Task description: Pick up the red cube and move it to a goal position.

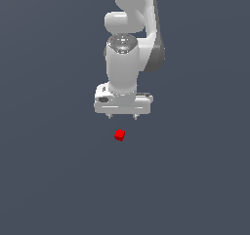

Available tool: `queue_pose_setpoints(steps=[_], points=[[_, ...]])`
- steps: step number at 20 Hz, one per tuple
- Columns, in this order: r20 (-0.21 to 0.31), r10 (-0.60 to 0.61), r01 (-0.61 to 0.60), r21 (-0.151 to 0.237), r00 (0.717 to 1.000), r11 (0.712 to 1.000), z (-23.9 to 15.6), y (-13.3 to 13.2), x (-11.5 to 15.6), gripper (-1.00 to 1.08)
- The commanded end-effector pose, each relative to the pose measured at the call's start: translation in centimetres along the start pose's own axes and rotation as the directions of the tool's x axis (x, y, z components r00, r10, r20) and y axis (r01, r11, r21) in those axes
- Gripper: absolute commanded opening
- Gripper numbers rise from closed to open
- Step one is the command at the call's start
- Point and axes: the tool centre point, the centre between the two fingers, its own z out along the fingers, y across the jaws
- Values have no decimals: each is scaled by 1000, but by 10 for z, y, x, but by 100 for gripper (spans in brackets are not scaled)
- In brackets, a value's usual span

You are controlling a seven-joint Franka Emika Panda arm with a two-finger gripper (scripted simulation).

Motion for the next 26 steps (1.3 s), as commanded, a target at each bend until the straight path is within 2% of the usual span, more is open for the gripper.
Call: queue_pose_setpoints(steps=[1,9,21,26], points=[[0,0,0,0,1000,1000,0,0,0,100],[5,44,-44,0,999,999,24,3,-2,100],[25,232,-232,1,972,973,127,13,-10,100],[32,283,-283,2,959,959,157,15,-12,100]])
